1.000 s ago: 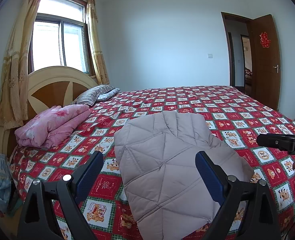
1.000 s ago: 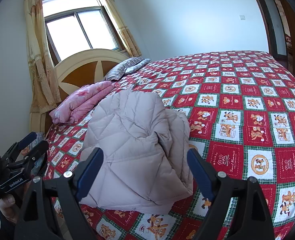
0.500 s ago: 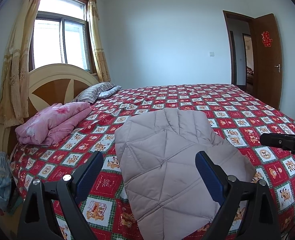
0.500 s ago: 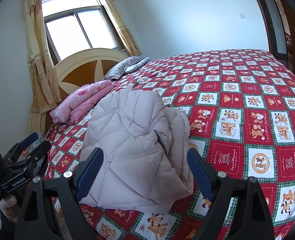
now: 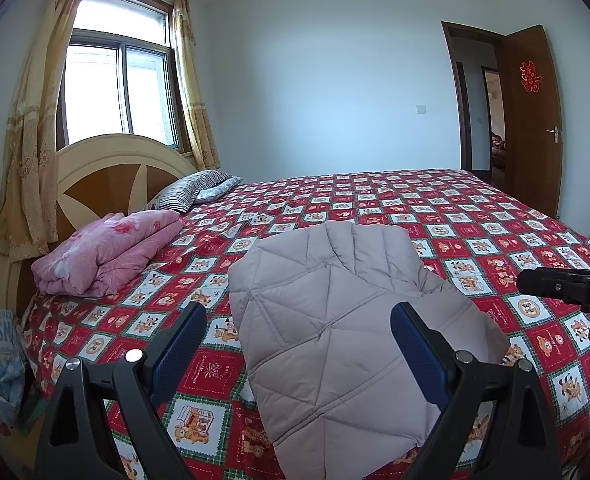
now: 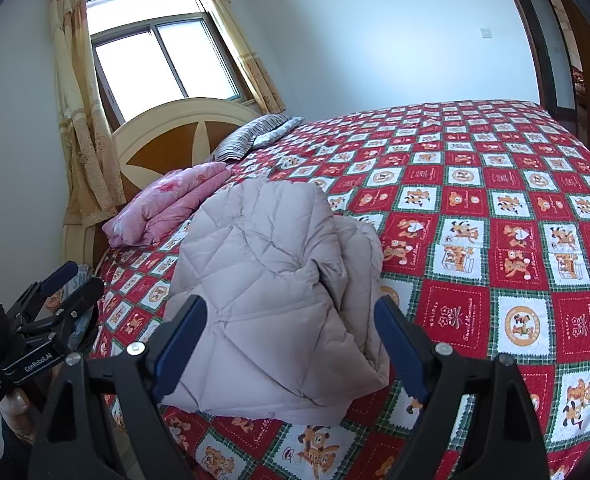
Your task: Fold large clothes
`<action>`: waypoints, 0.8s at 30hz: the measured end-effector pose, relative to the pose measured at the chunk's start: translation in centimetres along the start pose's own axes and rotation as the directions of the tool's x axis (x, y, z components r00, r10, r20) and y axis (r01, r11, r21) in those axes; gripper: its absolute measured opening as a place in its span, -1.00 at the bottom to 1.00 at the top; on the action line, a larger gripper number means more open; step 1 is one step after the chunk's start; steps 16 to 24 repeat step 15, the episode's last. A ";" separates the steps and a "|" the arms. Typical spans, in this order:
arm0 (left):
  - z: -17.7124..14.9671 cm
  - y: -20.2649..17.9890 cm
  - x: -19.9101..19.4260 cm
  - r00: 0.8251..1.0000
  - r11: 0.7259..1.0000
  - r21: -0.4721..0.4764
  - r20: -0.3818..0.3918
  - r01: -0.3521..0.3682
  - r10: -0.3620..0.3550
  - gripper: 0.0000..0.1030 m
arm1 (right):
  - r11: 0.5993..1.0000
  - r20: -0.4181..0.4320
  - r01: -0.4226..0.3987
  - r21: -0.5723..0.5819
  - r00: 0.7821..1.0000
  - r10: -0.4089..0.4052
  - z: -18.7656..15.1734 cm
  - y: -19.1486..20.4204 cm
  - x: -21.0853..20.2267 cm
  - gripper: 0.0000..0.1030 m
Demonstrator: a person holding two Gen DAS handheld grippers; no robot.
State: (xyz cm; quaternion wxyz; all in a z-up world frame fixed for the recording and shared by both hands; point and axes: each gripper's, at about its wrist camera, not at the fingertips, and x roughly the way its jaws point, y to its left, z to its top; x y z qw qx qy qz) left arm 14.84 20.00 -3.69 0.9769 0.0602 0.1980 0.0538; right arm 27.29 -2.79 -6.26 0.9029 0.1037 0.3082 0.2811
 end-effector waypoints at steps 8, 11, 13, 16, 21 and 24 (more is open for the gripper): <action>-0.3 0.1 0.0 1.000 1.000 0.005 0.004 0.001 -0.001 0.82 | 1.000 0.000 -0.002 0.000 1.000 0.002 0.0 0.2 -0.1 0.71; -0.3 -0.2 0.1 1.000 1.000 0.016 0.006 -0.004 0.004 0.82 | 1.000 -0.004 0.000 0.003 1.000 0.000 -0.2 0.3 -0.2 0.71; -0.4 -0.2 0.1 1.000 1.000 0.016 0.006 0.001 -0.001 0.82 | 1.000 -0.006 0.000 0.004 1.000 0.000 -0.3 0.2 -0.4 0.71; -0.4 -0.3 0.2 1.000 1.000 0.023 0.005 0.001 -0.001 0.82 | 1.000 -0.006 -0.001 0.006 1.000 0.001 -0.4 0.2 -0.5 0.71; -0.4 -0.3 0.2 1.000 1.000 0.023 0.005 0.001 -0.001 0.82 | 1.000 -0.006 -0.001 0.006 1.000 0.001 -0.4 0.2 -0.5 0.71; -0.4 -0.3 0.2 1.000 1.000 0.023 0.005 0.001 -0.001 0.82 | 1.000 -0.006 -0.001 0.006 1.000 0.001 -0.4 0.2 -0.5 0.71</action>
